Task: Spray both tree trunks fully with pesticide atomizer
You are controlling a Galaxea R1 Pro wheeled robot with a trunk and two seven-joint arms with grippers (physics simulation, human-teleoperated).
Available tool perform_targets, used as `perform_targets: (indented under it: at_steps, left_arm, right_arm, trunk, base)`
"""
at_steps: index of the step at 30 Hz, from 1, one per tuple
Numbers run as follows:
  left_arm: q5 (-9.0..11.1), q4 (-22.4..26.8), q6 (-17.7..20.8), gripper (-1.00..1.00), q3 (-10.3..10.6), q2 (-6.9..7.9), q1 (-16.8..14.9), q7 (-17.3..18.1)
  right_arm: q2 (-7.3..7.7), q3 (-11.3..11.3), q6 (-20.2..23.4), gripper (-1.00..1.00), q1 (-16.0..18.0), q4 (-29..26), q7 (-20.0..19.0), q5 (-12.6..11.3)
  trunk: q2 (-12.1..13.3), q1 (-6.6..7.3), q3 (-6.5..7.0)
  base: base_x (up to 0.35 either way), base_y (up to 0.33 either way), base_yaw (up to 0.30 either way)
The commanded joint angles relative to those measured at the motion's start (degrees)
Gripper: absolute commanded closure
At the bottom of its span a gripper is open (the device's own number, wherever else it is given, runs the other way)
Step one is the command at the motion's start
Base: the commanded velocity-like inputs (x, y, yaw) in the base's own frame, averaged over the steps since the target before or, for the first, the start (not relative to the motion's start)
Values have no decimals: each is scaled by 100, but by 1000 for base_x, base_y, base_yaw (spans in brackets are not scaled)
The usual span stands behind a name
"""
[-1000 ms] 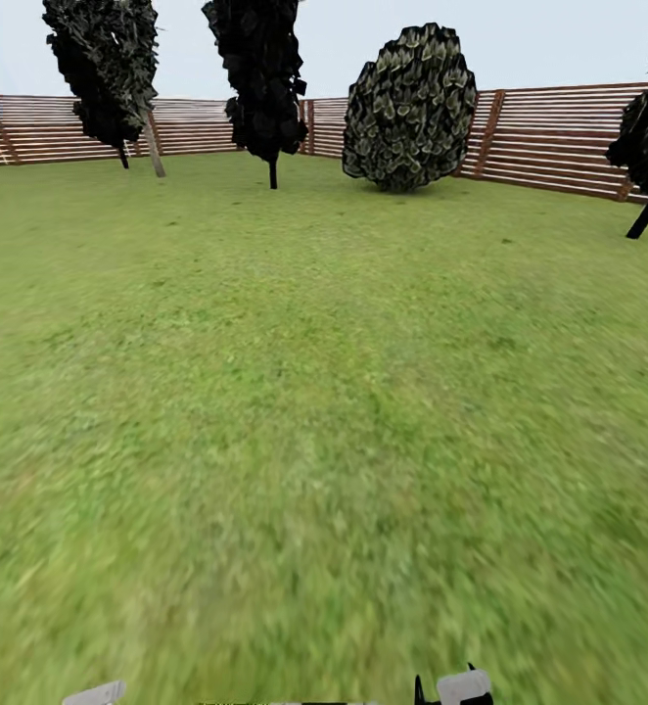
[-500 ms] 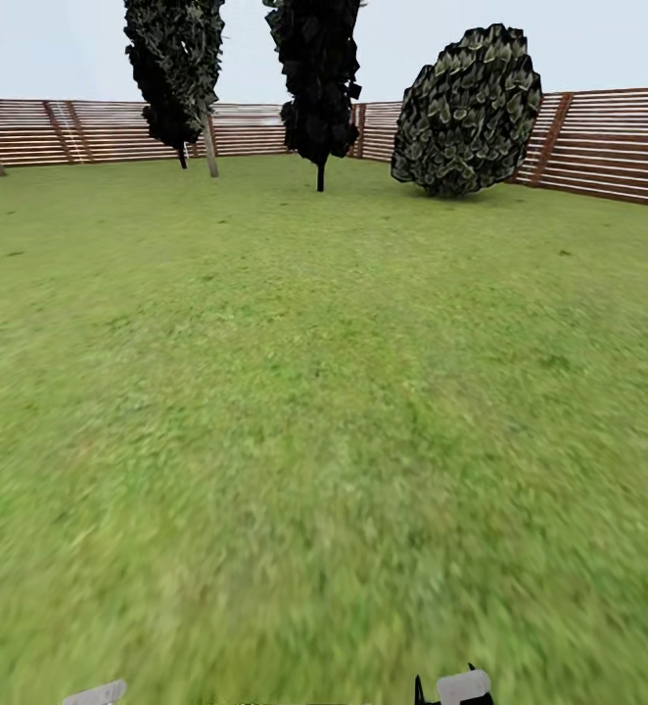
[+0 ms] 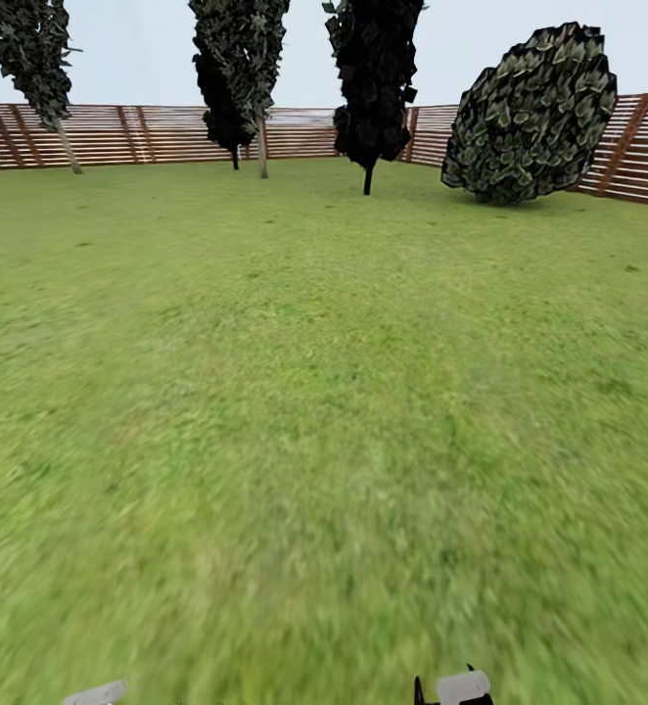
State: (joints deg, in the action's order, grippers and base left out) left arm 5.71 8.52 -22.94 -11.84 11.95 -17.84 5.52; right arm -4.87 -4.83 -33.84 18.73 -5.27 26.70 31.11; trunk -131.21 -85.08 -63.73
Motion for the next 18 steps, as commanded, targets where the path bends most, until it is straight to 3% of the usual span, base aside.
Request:
perform_targets:
  at_steps: [1,5,18]
  left_arm:
    - [1,0,0,100,-3,0,1,2]
    - [1,0,0,100,-3,0,0,2]
    - [1,0,5,100,-3,0,0,2]
  right_arm:
    - [-15,0,0,-100,0,2,1,0]
    - [-100,0,0,-100,-1,0,1,0]
    - [-110,0,0,-100,-1,0,2,0]
  trunk:
    - [0,0,4]
    - [0,0,20]
    - [0,0,80]
  base:
    - [0,0,284]
    - [0,0,280]
    - [0,0,275]
